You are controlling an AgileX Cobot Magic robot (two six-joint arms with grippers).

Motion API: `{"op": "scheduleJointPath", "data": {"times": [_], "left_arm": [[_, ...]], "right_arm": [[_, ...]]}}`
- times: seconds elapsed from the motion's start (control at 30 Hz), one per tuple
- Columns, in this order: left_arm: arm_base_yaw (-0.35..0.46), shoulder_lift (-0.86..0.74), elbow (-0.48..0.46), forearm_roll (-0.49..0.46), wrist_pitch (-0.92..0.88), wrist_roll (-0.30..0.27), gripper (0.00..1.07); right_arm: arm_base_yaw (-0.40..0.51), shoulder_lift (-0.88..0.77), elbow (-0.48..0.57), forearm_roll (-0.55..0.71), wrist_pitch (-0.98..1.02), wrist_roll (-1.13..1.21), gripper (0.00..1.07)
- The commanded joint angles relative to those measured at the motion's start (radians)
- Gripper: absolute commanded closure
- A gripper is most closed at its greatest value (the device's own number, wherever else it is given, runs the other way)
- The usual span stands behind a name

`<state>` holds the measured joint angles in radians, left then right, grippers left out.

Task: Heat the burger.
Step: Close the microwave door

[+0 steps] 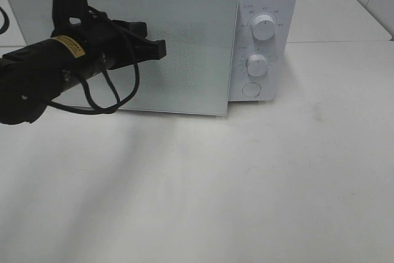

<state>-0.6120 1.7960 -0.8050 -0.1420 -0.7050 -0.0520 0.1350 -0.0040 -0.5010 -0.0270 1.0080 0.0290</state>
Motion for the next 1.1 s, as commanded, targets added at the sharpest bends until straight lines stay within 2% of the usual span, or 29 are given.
{"op": "scheduleJointPath", "data": {"times": [0.03, 0.33, 0.47, 0.63, 0.7, 0.93, 1.1], "left_arm": [[-0.016, 0.024, -0.048, -0.023, 0.014, 0.003, 1.07], [-0.025, 0.094, -0.183, -0.073, 0.06, 0.011, 1.07], [-0.025, 0.132, -0.249, -0.073, 0.077, 0.052, 1.07], [-0.02, 0.16, -0.309, -0.107, 0.119, 0.052, 1.07], [-0.003, 0.18, -0.342, -0.114, 0.145, 0.068, 1.07], [0.015, 0.177, -0.358, -0.109, 0.194, 0.072, 1.07], [0.006, 0.135, -0.355, -0.095, 0.343, 0.071, 1.07]], "right_arm": [[-0.007, -0.032, 0.003, -0.004, -0.014, -0.007, 0.33], [-0.007, -0.032, 0.003, -0.004, -0.014, -0.006, 0.34], [-0.007, -0.032, 0.003, -0.004, -0.014, -0.007, 0.34], [-0.007, -0.032, 0.003, -0.004, -0.014, -0.007, 0.34], [-0.007, -0.032, 0.003, -0.004, -0.014, -0.007, 0.34], [-0.007, -0.032, 0.003, -0.004, -0.014, -0.007, 0.34], [-0.007, -0.032, 0.003, -0.004, -0.014, -0.007, 0.34]]}}
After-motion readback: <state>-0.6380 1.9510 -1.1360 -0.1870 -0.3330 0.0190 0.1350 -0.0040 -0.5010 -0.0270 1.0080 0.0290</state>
